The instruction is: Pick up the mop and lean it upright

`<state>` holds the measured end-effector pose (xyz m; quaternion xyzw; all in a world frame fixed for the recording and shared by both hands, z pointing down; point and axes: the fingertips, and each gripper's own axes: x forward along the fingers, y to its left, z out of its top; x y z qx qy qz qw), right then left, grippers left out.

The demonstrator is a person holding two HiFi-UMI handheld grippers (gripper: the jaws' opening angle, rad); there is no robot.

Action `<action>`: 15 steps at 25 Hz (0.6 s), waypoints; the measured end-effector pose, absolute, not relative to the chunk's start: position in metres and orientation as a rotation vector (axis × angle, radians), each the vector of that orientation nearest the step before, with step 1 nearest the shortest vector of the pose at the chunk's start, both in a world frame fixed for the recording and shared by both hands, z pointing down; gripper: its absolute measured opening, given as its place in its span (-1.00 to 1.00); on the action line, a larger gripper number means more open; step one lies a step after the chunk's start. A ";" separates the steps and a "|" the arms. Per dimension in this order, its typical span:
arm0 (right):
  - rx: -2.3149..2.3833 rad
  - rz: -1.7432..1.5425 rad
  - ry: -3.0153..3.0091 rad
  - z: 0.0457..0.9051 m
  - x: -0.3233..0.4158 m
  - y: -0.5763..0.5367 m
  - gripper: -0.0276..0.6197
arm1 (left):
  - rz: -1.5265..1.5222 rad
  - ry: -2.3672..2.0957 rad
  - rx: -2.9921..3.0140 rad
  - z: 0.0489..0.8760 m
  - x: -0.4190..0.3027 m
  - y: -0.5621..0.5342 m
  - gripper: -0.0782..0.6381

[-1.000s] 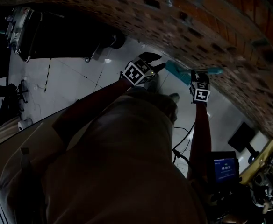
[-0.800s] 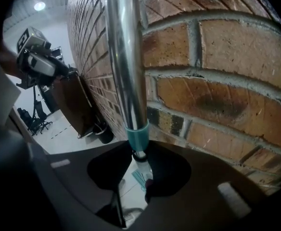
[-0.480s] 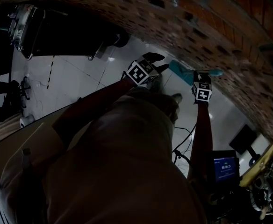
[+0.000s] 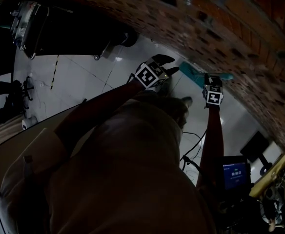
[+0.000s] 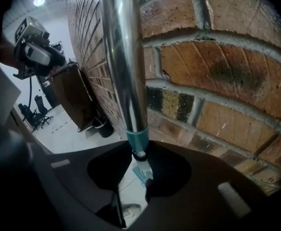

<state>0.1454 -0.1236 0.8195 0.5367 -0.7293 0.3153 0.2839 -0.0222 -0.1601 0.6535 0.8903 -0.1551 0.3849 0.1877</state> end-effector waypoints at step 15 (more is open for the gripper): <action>1.347 0.832 -1.951 0.845 0.135 -0.124 -0.59 | 1.099 -0.485 2.476 0.662 -0.038 -0.160 -0.31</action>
